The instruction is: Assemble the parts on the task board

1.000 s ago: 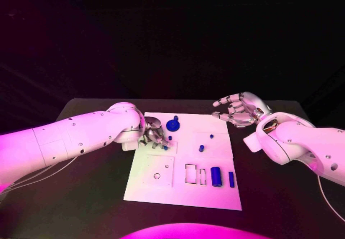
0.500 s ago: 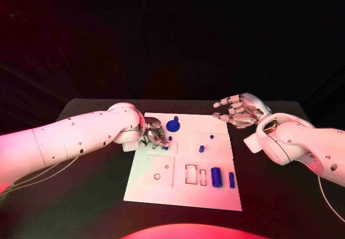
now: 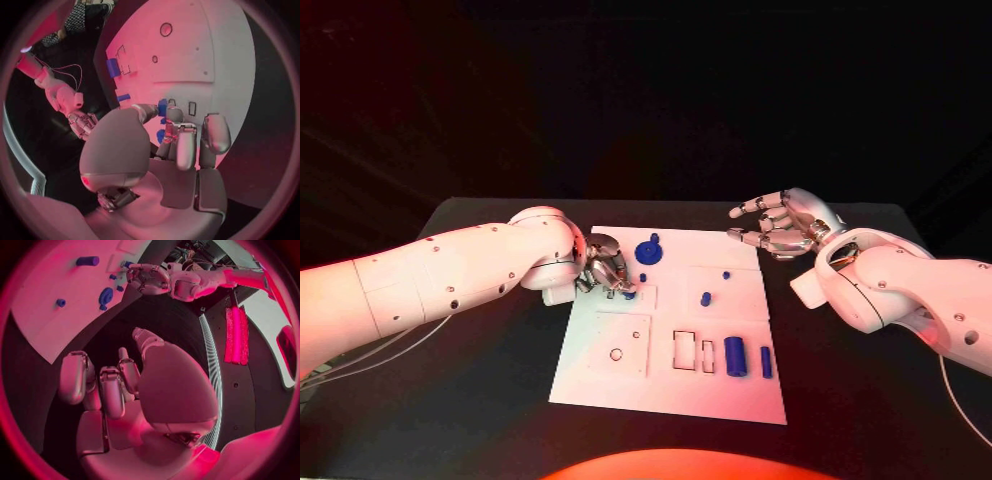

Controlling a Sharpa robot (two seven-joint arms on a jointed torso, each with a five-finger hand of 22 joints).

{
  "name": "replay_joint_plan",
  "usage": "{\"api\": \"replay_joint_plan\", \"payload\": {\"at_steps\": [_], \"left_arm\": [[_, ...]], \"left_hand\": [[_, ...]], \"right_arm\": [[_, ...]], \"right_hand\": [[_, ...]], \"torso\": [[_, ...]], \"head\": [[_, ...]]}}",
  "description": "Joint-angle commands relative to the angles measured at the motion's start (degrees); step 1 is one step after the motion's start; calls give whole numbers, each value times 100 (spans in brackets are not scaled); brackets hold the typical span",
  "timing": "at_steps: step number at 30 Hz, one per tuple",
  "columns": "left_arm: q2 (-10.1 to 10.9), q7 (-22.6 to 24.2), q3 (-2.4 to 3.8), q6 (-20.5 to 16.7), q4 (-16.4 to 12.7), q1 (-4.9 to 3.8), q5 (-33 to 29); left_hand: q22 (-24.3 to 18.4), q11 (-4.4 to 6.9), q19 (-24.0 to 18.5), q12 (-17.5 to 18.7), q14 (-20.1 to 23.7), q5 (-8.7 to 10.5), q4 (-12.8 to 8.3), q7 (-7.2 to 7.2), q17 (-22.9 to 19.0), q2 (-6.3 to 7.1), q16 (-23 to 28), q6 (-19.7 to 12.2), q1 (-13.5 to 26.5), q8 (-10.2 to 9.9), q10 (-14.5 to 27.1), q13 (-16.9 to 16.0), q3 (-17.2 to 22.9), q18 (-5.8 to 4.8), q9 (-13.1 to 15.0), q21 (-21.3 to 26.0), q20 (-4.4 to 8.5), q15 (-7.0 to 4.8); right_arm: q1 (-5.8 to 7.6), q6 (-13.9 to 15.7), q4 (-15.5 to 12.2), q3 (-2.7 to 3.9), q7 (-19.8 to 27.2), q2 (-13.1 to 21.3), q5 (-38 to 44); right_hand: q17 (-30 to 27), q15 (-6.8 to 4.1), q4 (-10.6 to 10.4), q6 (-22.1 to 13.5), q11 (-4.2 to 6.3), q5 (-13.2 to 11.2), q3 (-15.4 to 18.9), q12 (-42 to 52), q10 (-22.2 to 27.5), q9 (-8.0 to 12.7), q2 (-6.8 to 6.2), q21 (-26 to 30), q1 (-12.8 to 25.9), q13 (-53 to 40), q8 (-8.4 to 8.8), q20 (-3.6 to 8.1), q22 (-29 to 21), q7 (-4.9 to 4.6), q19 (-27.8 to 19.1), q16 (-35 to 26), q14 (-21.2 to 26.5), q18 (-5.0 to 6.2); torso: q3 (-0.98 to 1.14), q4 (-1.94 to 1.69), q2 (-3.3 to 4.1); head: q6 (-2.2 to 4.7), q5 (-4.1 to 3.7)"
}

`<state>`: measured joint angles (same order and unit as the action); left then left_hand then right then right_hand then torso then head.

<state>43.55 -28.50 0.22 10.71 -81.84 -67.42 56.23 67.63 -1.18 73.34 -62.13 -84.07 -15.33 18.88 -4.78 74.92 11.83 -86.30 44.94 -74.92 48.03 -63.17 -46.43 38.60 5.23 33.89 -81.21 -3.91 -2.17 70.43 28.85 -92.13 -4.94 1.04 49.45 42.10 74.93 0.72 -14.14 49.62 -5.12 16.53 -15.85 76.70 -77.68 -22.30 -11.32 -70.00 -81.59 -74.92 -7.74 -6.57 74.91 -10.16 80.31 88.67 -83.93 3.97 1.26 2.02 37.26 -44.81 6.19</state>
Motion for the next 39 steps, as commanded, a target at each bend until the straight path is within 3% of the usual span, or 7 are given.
{"api": "replay_joint_plan", "payload": {"at_steps": [1, 18, 39], "left_arm": [[14, 59, 3, -204, -53, 1, 124], [-53, -62, -2, -333, -76, 5, 631], [-98, -118, -57, -1, -13, 7, 787]], "left_hand": [[81, 70, 98, -71, -318, -31, -922, 22, 867, 78, -58, 86, 61, -1, -146, -71, 979, -52, 734, -60, 5, -51], [264, 109, 242, -165, -389, -89, -1114, 57, 1002, 191, -121, 203, 275, -1, -341, -232, 1272, -88, 798, -145, 40, -88], [339, 133, 307, -210, -421, -153, -1225, 80, 1062, 226, -148, 259, 426, 2, -437, -311, 1411, -104, 838, -180, 64, -113]], "right_arm": [[-7, -90, 3, 1, 10, -2, 16], [-13, -101, 8, -2, 2, 1, 16], [-15, -120, 20, -3, 2, -5, -36]], "right_hand": [[1137, 5, -33, 35, 6, 20, -13, -33, 30, -7, -14, 40, 54, -106, -36, -11, 187, 17, -30, -22, -509, 63], [1140, 5, -41, 35, 6, 24, -14, -32, 29, -7, -13, 49, 63, -106, -36, -10, 181, 16, -34, -21, -510, 65], [1134, 4, -57, 36, 8, 35, -17, -37, 34, -7, -15, 49, 81, -98, -39, -9, 183, 17, -32, -24, -508, 64]], "torso": [[-1, 3, 8], [-2, 8, 1], [-5, 5, 2]], "head": [[-11, 8], [-57, 15], [-79, 28]]}}
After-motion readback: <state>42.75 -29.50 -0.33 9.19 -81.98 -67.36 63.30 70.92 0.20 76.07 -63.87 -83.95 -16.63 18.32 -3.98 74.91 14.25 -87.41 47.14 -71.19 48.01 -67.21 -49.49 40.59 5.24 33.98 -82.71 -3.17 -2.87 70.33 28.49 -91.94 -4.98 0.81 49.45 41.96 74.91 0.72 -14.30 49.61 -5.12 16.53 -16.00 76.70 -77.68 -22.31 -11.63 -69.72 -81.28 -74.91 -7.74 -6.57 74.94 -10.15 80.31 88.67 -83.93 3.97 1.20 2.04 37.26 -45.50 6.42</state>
